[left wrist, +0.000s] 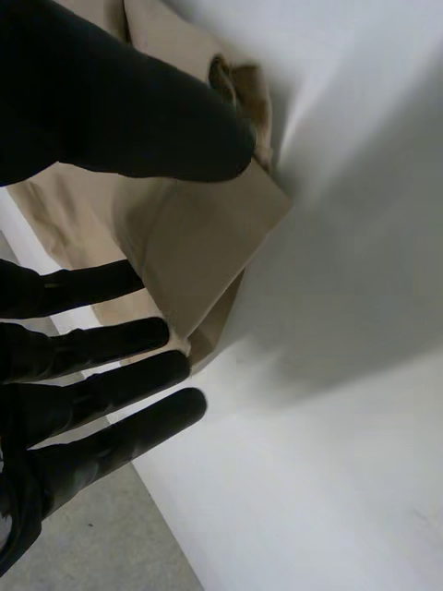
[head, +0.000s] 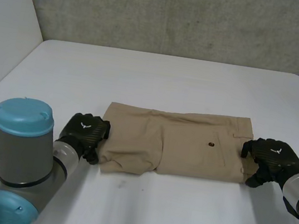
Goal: Fold the shorts.
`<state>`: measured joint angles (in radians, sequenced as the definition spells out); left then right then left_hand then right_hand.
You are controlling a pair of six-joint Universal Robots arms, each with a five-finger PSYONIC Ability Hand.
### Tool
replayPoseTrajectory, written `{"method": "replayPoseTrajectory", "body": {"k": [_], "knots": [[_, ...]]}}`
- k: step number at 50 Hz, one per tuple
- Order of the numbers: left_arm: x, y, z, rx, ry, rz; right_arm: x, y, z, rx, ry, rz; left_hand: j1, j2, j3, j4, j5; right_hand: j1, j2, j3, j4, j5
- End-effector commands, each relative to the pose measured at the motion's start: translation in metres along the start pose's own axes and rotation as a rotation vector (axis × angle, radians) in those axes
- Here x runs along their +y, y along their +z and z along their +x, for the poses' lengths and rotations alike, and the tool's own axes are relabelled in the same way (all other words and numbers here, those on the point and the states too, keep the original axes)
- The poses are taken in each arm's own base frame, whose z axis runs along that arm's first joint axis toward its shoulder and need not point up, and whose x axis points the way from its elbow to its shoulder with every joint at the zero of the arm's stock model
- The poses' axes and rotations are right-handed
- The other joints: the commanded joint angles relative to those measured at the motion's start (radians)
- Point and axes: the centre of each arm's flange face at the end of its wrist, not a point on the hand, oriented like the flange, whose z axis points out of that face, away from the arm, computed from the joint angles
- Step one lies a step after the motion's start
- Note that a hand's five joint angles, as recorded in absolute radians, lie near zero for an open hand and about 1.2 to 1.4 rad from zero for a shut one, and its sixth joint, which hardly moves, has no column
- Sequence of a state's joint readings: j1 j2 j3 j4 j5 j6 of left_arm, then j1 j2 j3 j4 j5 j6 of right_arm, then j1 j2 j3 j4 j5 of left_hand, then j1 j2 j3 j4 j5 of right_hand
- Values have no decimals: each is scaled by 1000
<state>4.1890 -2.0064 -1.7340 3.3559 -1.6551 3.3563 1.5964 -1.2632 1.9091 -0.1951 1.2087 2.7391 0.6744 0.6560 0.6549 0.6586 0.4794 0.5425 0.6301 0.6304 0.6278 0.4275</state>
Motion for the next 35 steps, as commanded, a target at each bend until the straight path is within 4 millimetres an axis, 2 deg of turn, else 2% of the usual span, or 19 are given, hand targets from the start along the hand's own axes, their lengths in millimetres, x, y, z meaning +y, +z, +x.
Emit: {"method": "replayPoseTrajectory", "body": {"k": [1, 3, 4, 5, 12, 16, 19, 20, 21, 23, 24, 27, 35], "knots": [[5, 10, -1, -12, 0, 12, 9, 15, 5, 20, -17, 10, 405, 423, 424, 420, 425, 496, 408, 408, 410, 436], [5, 12, -4, -26, -7, 20, 10, 17, 5, 24, -21, 10, 537, 555, 556, 553, 557, 648, 561, 560, 563, 589], [5, 13, -6, -31, -9, 20, 12, 19, 7, 30, -30, 11, 581, 599, 600, 597, 601, 821, 733, 733, 735, 761], [6, 13, -8, -35, -11, 18, 12, 20, 8, 35, -35, 11, 619, 638, 639, 635, 640, 853, 766, 766, 768, 794], [8, 12, -11, -49, -10, 11, 14, 20, 23, 126, -94, -21, 678, 697, 698, 694, 699, 854, 766, 766, 768, 794], [12, 9, -9, -40, -9, -1, 15, 20, 23, 129, -98, -26, 669, 688, 689, 685, 690, 854, 766, 766, 768, 794], [13, 5, -6, -31, -5, -3, 15, 19, 21, 121, -101, -28, 550, 568, 569, 565, 570, 854, 766, 766, 768, 794], [13, 4, -6, -29, -3, -5, 16, 19, 20, 121, -100, -29, 450, 469, 470, 466, 471, 854, 766, 766, 768, 794], [11, 1, -4, -23, -1, -5, 15, 18, 21, 121, -101, -28, 228, 247, 248, 244, 249, 854, 766, 766, 768, 794], [7, -2, -2, -18, 2, 9, 15, 18, 21, 124, -98, -29, 36, 55, 56, 52, 57, 854, 766, 766, 768, 794], [1, -7, 1, -9, 6, 29, 15, 18, 22, 125, -97, -29, -139, -121, -120, -123, -119, 854, 766, 766, 768, 794], [-6, -15, 8, 12, 13, 53, 14, 18, 23, 128, -90, -23, -390, -371, -370, -374, -369, 854, 766, 766, 768, 794], [-33, -37, 1, 1, 2, 120, 13, 17, 24, 129, -99, -30, -432, -413, -412, -416, -411, 854, 766, 766, 768, 794]]}}
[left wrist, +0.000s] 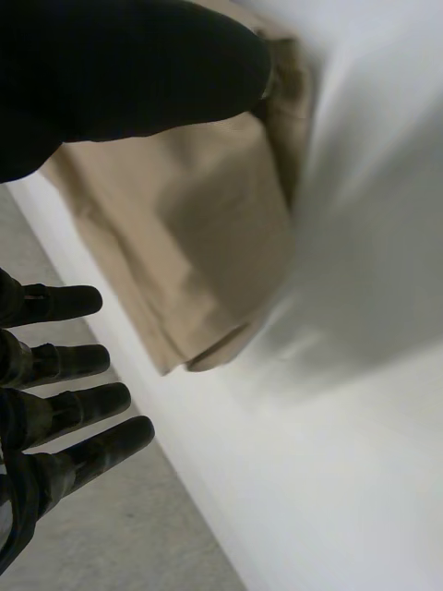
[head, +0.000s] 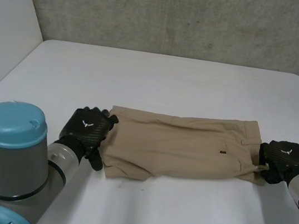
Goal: Fold the shorts.
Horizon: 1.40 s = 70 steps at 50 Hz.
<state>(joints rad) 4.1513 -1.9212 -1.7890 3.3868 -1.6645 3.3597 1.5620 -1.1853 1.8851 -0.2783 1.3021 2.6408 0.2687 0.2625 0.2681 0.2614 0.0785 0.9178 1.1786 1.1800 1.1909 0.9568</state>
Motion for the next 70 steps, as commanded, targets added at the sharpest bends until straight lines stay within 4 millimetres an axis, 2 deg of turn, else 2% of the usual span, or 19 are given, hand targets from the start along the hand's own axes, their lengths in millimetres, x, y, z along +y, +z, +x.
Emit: {"method": "replayPoseTrajectory", "body": {"k": [1, 11, 14, 16, 19, 22, 25, 28, 32, 34, 37, 39, 43, 45, 49, 52, 57, 61, 70], "knots": [[-27, -19, -10, -22, -10, 68, -1, 0, 3, 7, -7, -7, -26, -20, -25, -19, -10, 478, 218, 216, 205, 265], [-29, -19, -41, -110, -40, 71, -17, -8, 63, 146, -137, -48, -26, -20, -25, -19, -10, 478, 218, 216, 205, 265], [-26, -18, -44, -118, -45, 61, -26, -9, 64, 145, -173, -47, -29, -23, -28, -21, -13, 478, 218, 216, 205, 265], [-25, -17, -44, -119, -48, 57, -46, -13, 55, 124, -201, 4, -29, -23, -28, -21, -13, 478, 218, 216, 205, 265], [-25, -17, -44, -119, -53, 59, -85, -21, 25, 68, -250, 126, -29, -23, -28, -21, -13, 478, 218, 216, 205, 265], [-26, -17, -44, -121, -65, 63, -106, -28, 3, 20, -265, 206, -35, -28, -34, -27, -19, 478, 218, 216, 205, 265], [-28, -19, -45, -122, -86, 72, -124, -39, -33, -77, -314, 290, -40, -34, -40, -33, -25, 478, 218, 216, 205, 265], [-32, -21, -46, -125, -120, 86, -137, -56, -84, -201, -374, 383, -41, -34, -40, -33, -25, 478, 218, 216, 205, 265], [-36, -24, -47, -125, -149, 105, -131, -77, -152, -394, -489, 460, -38, -31, -37, -30, -22, 478, 218, 216, 205, 265], [-37, -24, -47, -124, -155, 108, -115, -92, -187, -521, -574, 483, -38, -31, -37, -30, -22, 478, 218, 216, 205, 265], [-39, -24, -47, -125, -155, 113, -93, -105, -218, -662, -661, 500, -38, -31, -37, -30, -22, 478, 218, 216, 205, 265], [-40, -23, -47, -123, -153, 119, -84, -106, -225, -702, -677, 493, -38, -31, -37, -30, -22, 243, -18, -19, -30, 30], [-46, -21, -49, -126, -154, 138, -81, -110, -226, -739, -647, 461, -35, -28, -34, -27, -19, -511, -772, -773, -784, -724], [-49, -20, -50, -129, -156, 146, -87, -113, -224, -745, -604, 452, -35, -28, -34, -27, -19, -743, -1004, -1005, -1016, -957], [-63, -15, -50, -126, -155, 186, -111, -114, -208, -712, -430, 463, -29, -23, -28, -21, -13, -743, -1004, -1005, -1016, -957], [-71, -8, -46, -112, -155, 198, -141, -103, -172, -621, -192, 476, -23, -17, -22, -16, -7, -743, -1004, -1005, -1016, -957], [-83, 0, -12, -9, -147, 211, -171, -89, -122, -515, 155, 476, -17, -11, -16, -10, -1, -743, -1004, -1005, -1016, -957], [-76, 12, 10, 50, -180, 154, -172, -76, -102, -466, 282, 430, -17, -11, -16, -10, -1, -743, -1004, -1005, -1016, -957], [-45, 30, 30, 92, -301, -52, -136, -38, -116, -454, 228, 196, -23, -17, -22, -16, -7, -743, -1004, -1005, -1016, -957]]}}
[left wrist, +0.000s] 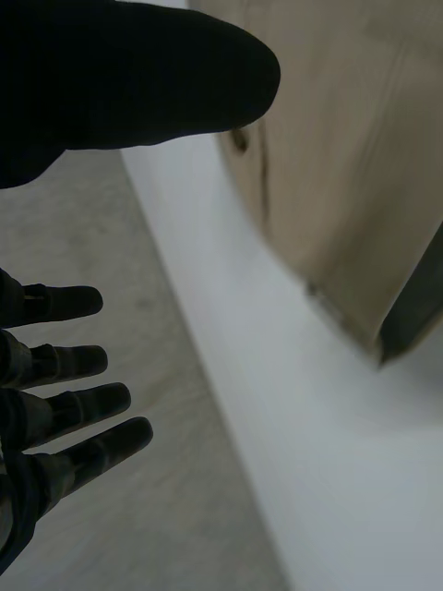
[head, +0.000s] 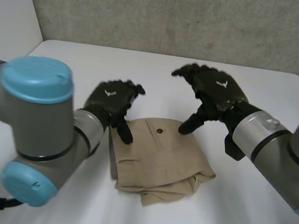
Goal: Fold the shorts.
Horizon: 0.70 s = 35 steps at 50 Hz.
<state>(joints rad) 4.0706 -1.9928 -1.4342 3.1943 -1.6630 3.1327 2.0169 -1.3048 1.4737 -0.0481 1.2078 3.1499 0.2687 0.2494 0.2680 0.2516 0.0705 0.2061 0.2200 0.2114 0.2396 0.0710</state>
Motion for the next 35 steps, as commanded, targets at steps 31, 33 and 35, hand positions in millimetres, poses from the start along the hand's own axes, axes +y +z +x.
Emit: {"method": "replayPoseTrajectory", "body": {"k": [31, 33, 35], "knots": [[70, 10, 16, -33, 15, -284, 109, 16, 31, 106, -264, -399, -32, -12, -31, -15, -8, -32, -46, -37, -65, -71], [66, 9, 17, -29, 22, -275, 98, 15, 30, 125, -287, -337, -32, -12, -31, -15, -8, -32, -46, -37, -65, -71], [64, 8, 17, -26, 21, -269, 84, 13, 31, 155, -298, -266, -32, -12, -31, -15, -8, -32, -46, -37, -65, -71]]}}
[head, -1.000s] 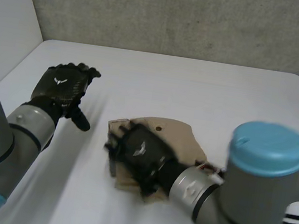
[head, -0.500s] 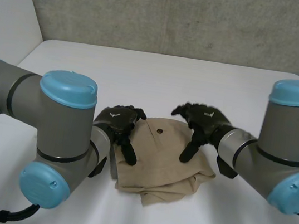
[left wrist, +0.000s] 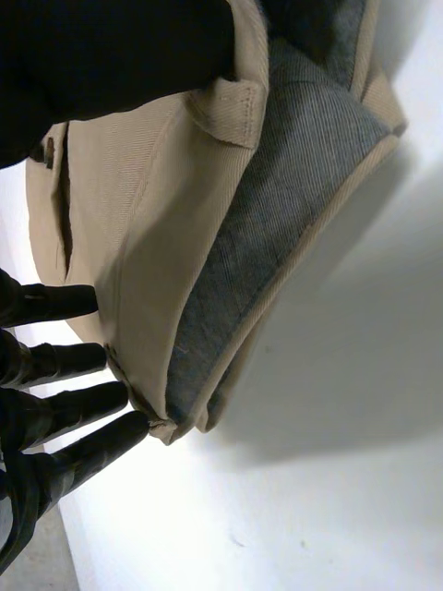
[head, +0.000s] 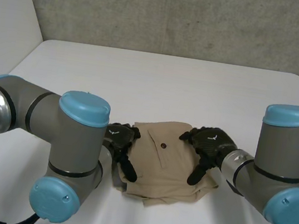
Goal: Fold the shorts.
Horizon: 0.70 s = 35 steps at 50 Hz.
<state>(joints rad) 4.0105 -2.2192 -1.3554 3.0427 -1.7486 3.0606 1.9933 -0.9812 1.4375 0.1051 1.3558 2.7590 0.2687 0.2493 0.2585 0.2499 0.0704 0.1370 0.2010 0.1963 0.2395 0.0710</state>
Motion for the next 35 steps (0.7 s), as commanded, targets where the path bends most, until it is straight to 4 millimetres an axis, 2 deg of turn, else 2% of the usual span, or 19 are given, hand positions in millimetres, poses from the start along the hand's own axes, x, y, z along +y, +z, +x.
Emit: {"method": "replayPoseTrajectory", "body": {"k": [1, 5, 6, 9, 10, 12, 14, 16, 18, 21, 25, 35], "knots": [[-10, -6, 4, 15, 32, 31, -28, -17, 11, 112, -24, 192, -32, -12, -21, -13, -8, 38, -26, -22, -65, -71], [-44, -30, 2, 28, 14, 121, -57, -33, 23, 198, -20, 317, -32, -12, -21, -13, -8, 38, -26, -22, -65, -71], [-59, -41, 0, 31, 5, 160, -65, -39, 26, 222, -14, 345, -29, -9, -19, -10, -5, 38, -26, -22, -65, -71], [-81, -57, -5, 25, -10, 224, -93, -66, 40, 326, 23, 436, -32, -12, -21, -13, -8, 38, -26, -22, -65, -71], [-101, -71, -13, 12, -28, 283, -101, -74, 43, 353, 35, 461, -35, -15, -24, -16, -11, 38, -26, -22, -65, -71], [-122, -86, -24, -10, -49, 344, -118, -94, 53, 429, 64, 509, -49, -30, -39, -30, -25, 38, -26, -22, -65, -71], [-145, -104, -41, -44, -72, 410, -124, -106, 58, 468, 84, 511, -90, -71, -80, -71, -66, 38, -26, -22, -65, -71], [-159, -115, -53, -65, -85, 449, -131, -121, 67, 508, 106, 495, -93, -74, -83, -75, -70, 38, -26, -22, -65, -71], [-175, -128, -68, -76, -95, 482, -133, -128, 71, 521, 114, 474, -90, -71, -80, -72, -67, 38, -26, -22, -65, -71], [-183, -137, -85, -75, -101, 487, -137, -139, 78, 533, 130, 443, -93, -74, -83, -75, -70, 38, -26, -22, -65, -71], [-181, -138, -94, -56, -106, 451, -139, -145, 81, 531, 153, 430, -93, -74, -83, -75, -70, 38, -26, -22, -65, -71], [-173, -132, -98, -56, -110, 389, -138, -148, 75, 513, 151, 429, -93, -74, -83, -75, -70, 38, -26, -22, -65, -71]]}}
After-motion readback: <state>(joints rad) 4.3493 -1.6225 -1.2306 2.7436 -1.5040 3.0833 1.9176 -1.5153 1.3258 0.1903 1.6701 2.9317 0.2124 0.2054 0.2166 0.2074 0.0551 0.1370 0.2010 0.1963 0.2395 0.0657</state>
